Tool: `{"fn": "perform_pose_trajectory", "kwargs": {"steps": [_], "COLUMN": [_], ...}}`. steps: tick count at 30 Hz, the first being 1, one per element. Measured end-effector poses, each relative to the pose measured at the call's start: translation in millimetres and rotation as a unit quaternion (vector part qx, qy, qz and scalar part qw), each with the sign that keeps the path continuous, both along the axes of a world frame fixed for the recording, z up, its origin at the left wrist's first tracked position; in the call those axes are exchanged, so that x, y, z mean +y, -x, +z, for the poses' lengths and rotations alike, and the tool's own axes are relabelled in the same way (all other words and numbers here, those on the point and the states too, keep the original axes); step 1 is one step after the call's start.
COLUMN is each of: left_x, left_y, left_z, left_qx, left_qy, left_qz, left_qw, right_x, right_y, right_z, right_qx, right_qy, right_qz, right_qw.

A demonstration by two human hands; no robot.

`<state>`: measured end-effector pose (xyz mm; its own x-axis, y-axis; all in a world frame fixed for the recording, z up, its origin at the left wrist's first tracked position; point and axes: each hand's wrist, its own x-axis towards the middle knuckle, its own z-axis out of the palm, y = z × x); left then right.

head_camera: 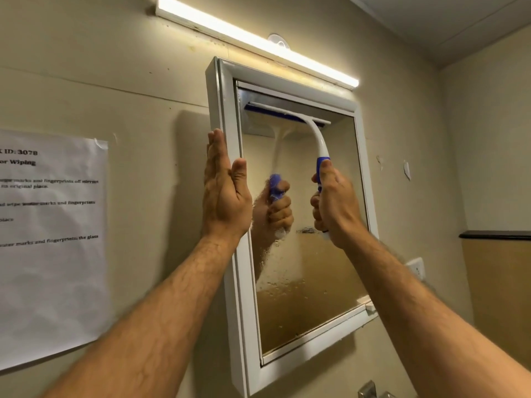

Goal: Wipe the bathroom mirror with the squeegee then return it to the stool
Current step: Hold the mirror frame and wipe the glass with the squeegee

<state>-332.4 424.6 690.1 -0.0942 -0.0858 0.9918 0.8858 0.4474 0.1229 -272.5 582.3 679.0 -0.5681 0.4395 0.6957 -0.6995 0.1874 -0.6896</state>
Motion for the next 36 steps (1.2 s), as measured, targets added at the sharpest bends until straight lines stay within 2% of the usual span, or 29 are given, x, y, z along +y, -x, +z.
{"fn": "perform_pose_trajectory", "kwargs": {"steps": [8,15,23,31,36], "left_x": [0.4,1.8,1.4,1.8,0.6], "left_y": [-2.5,-1.0,-0.1,-2.2,-2.5], "left_z": [-2.6,-1.7,-1.0,-2.5,-3.2], "left_qx": [-0.004,0.003,0.000,-0.003,-0.009], "left_qy": [-0.013,-0.017,-0.010,-0.017,-0.009], "left_qz": [-0.012,-0.015,-0.004,-0.016,-0.010], "left_qw": [1.000,1.000,1.000,1.000,1.000], "right_x": [-2.5,-6.1,-8.5,-5.0,-3.1], "right_y": [-6.1,-14.6,-25.9,-27.6,-29.8], "right_z": [21.2,-15.1,33.6,-35.1,10.4], "right_qx": [-0.017,-0.046,-0.055,-0.089,-0.049], "right_qy": [-0.047,-0.063,-0.043,-0.040,-0.055], "right_qz": [-0.010,-0.008,0.023,0.039,0.035], "right_qw": [0.999,0.997,0.997,0.994,0.997]}}
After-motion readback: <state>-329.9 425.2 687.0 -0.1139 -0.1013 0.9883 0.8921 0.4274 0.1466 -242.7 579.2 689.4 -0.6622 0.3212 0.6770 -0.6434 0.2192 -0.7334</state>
